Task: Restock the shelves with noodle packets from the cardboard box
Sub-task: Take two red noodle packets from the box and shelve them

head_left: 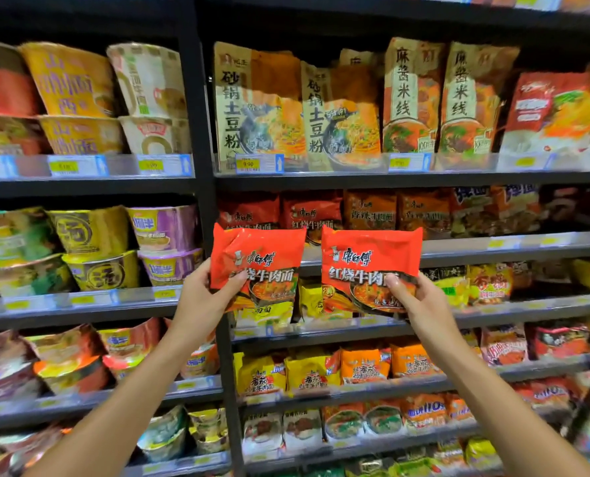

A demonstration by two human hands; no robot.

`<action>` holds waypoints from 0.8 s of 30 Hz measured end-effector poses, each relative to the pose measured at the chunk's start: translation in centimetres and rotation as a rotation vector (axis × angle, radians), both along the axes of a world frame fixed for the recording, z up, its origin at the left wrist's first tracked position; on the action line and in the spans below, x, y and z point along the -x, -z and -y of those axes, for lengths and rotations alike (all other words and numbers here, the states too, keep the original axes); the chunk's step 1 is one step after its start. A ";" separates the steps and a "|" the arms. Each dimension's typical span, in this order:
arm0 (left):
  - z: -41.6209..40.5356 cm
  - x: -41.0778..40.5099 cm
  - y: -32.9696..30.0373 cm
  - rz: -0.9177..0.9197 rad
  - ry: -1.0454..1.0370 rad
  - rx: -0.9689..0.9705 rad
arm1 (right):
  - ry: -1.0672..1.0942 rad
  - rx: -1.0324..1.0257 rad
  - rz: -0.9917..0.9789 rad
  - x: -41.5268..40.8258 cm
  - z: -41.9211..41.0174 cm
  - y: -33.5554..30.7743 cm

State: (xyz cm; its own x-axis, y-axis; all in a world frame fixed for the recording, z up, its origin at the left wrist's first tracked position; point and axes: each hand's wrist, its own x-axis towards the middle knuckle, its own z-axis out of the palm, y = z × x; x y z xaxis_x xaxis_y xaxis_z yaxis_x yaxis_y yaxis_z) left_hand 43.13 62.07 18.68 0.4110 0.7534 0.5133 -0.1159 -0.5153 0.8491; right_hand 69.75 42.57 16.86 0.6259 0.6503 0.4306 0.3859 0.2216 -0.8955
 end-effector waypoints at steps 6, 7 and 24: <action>-2.6 -3.9 -1.9 0.089 -0.095 -0.136 | -0.016 -0.015 0.050 -2.8 -3.9 -1.6; -3.1 -4.7 -2.1 0.111 -0.115 -0.156 | -0.025 -0.021 0.054 -3.4 -4.5 -1.9; -11.0 -12.4 -0.2 -0.223 -0.479 -0.484 | -0.223 -0.122 0.032 -12.6 -10.2 -3.4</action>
